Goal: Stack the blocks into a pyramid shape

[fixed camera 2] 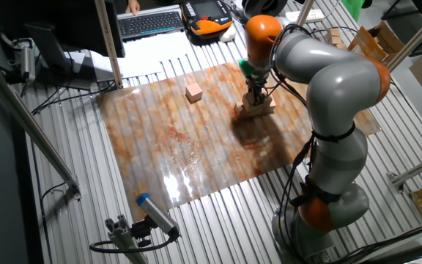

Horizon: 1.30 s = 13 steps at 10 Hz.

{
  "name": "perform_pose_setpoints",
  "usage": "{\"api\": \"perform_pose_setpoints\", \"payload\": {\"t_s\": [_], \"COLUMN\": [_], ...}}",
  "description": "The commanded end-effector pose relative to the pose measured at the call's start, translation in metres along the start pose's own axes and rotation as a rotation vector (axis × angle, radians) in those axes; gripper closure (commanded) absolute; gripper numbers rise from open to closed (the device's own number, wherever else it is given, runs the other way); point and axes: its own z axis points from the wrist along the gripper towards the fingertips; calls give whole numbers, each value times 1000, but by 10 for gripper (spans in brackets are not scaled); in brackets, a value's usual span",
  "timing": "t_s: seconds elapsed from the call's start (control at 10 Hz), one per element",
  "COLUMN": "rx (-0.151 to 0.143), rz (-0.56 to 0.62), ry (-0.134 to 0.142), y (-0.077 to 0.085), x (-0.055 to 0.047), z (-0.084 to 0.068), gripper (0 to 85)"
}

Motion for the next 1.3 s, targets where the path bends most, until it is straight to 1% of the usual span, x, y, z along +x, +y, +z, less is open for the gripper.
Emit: {"api": "perform_pose_setpoints", "payload": {"t_s": [0.0,0.5,0.8,1.0,1.1,1.2], "rx": [-1,-11,-12,-18,-18,-10], "rz": [-6,-24,-31,-36,-29,-9], "ry": [-1,6,5,10,11,8], "y": [0,2,4,6,7,7], "x": [-2,-6,-6,-8,-10,-10], "z": [1,-1,-3,-4,-5,-5], "gripper": [850,850,850,850,850,850]}}
